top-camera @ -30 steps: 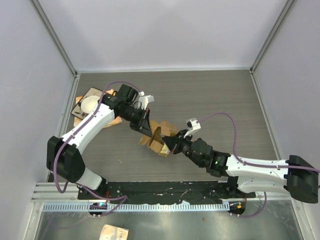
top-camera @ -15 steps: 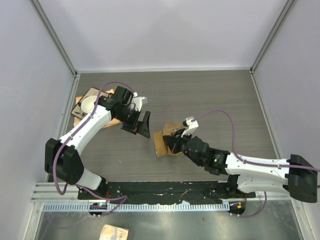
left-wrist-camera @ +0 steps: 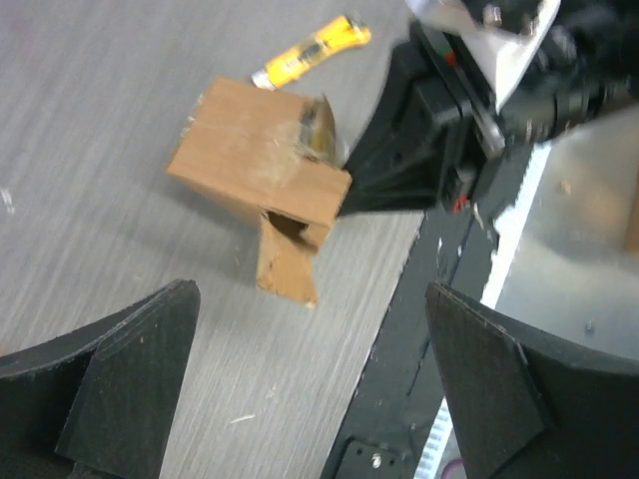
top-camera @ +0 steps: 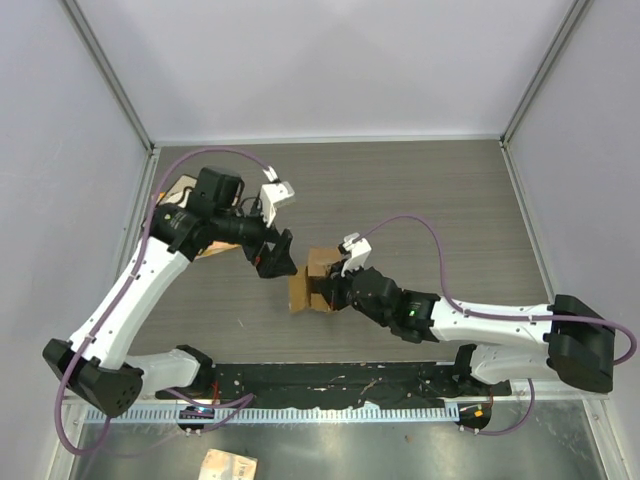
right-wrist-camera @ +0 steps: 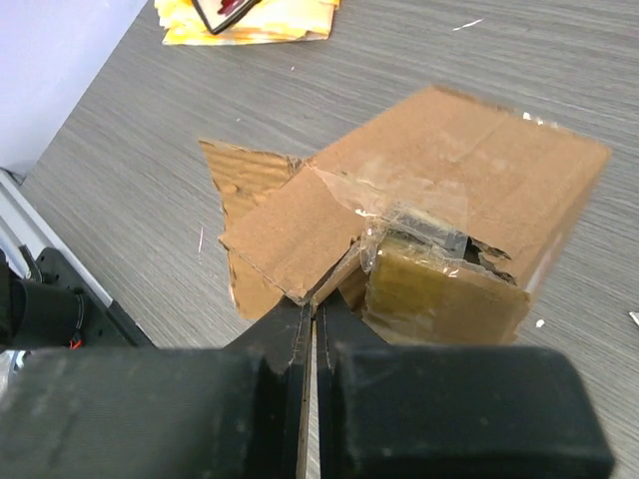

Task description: Unpack the express box

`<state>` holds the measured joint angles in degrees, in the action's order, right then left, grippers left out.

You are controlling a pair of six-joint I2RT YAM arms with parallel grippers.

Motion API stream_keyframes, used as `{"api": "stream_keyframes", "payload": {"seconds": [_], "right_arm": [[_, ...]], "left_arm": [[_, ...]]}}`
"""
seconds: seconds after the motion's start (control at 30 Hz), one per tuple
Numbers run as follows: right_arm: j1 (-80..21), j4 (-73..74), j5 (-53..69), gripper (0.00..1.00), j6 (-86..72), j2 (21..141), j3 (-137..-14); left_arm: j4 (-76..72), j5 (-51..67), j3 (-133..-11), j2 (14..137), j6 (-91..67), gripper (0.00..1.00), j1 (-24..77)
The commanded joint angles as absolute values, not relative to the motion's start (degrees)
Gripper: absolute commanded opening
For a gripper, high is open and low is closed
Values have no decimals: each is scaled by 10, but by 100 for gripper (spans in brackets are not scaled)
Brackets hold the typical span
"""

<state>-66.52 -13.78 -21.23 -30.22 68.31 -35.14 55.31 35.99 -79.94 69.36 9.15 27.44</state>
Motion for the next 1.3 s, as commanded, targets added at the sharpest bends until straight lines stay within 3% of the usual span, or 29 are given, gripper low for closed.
{"api": "stream_keyframes", "payload": {"seconds": [0.0, 0.3, 0.77, 1.03, 1.1, 1.13, 1.23, 1.27], "right_arm": [[-665, -170, -182, 1, -286, 692, -379], [-657, -175, -132, 1, -279, 715, -400], [-647, -187, -77, 1, -285, 752, -416], [-642, -205, -58, 1, -290, 773, -424], [-642, -209, -52, 1, -291, 773, -422], [-641, -210, -49, 1, -291, 773, -422], [-642, -214, -36, 1, -289, 773, -420], [-642, -214, -34, 1, -288, 773, -419]], "left_arm": [[594, 441, -752, 704, 270, 100, 285], [606, 446, -730, 714, 448, 100, 288], [549, 440, -678, 751, 489, 100, 320], [466, 415, -647, 761, 428, 100, 321], [461, 397, -645, 763, 431, 91, 321], [460, 394, -644, 763, 432, 79, 321], [453, 385, -646, 766, 419, 56, 321], [450, 382, -646, 765, 411, 52, 321]]}}
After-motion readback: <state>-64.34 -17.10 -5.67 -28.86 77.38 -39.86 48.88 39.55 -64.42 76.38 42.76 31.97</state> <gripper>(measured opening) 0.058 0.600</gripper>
